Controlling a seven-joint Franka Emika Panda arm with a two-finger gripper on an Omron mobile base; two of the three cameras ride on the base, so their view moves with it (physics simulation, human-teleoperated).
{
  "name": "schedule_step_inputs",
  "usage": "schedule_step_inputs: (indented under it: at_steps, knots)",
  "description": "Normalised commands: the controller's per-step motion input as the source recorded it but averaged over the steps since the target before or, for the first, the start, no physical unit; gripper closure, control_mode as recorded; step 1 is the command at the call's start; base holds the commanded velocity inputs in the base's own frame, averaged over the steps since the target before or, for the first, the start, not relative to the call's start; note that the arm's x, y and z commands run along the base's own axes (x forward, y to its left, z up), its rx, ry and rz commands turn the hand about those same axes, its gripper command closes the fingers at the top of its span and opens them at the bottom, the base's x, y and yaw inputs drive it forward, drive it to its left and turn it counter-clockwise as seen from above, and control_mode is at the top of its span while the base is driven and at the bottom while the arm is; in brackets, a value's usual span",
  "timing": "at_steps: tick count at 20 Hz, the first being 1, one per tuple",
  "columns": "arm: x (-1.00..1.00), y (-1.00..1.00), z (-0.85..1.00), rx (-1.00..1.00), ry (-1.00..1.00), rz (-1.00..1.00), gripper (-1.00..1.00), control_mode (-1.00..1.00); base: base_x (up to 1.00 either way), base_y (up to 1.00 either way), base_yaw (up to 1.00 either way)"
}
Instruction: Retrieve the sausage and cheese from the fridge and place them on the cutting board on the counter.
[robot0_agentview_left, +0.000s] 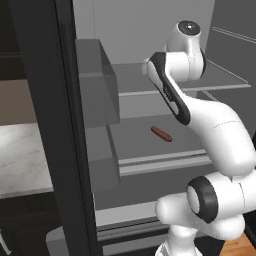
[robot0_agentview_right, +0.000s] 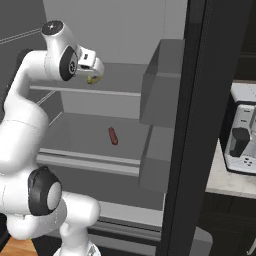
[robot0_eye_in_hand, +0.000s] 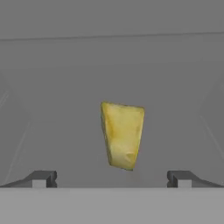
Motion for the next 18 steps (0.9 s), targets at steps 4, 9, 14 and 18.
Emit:
schedule_step_inputs:
  at_steps: [4,9,14,18]
  knots:
    - [0.96,0.0,0.0,0.0,0.19,-0.05,-1.0,-1.0,0.0,0.0,0.0]
    - [0.83,0.0,-0.03,0.0,0.14,-0.04,-1.0,-1.0,0.0,0.0,0.0]
    - [0.31,0.0,-0.17,0.02,0.17,-0.04,-1.0,-1.0,0.0,0.0,0.0]
    - [-0.37,0.0,-0.26,0.0,0.03,-0.03,-1.0,-1.0,0.0,0.0,0.0]
